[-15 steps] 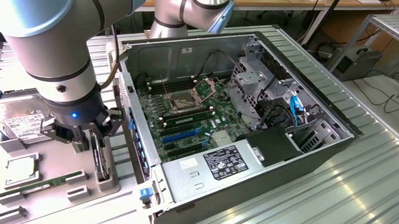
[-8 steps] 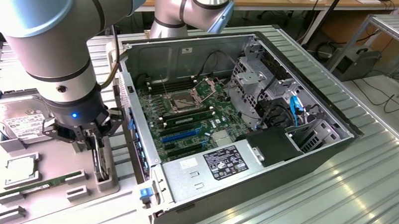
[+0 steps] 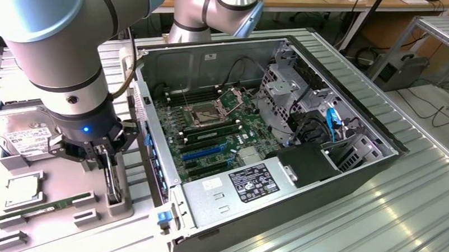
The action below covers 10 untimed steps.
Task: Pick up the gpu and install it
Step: 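Pick up the gpu and move the gpu toward the slot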
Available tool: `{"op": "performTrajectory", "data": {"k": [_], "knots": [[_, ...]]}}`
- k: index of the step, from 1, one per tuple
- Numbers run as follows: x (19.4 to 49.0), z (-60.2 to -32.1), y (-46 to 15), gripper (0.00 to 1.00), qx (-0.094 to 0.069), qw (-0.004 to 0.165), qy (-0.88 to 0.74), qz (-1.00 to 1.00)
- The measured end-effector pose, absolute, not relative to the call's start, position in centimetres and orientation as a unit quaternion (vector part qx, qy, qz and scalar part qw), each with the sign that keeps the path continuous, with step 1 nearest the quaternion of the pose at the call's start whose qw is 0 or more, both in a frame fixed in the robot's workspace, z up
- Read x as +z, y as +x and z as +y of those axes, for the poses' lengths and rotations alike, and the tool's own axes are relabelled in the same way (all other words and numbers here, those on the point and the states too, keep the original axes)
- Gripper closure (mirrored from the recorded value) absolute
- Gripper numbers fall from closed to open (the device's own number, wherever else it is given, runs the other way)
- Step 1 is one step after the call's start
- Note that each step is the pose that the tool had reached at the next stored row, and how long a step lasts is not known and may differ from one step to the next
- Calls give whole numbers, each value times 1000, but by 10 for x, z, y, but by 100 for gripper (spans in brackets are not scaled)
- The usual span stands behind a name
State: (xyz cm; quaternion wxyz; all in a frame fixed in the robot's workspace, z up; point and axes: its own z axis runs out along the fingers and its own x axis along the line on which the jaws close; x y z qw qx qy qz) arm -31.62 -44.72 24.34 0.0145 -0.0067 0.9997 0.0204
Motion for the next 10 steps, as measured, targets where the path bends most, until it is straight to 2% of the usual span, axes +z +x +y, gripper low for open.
{"op": "performTrajectory", "data": {"k": [10], "knots": [[251, -447, -316, 74, 20, 14, -7, 1000]]}}
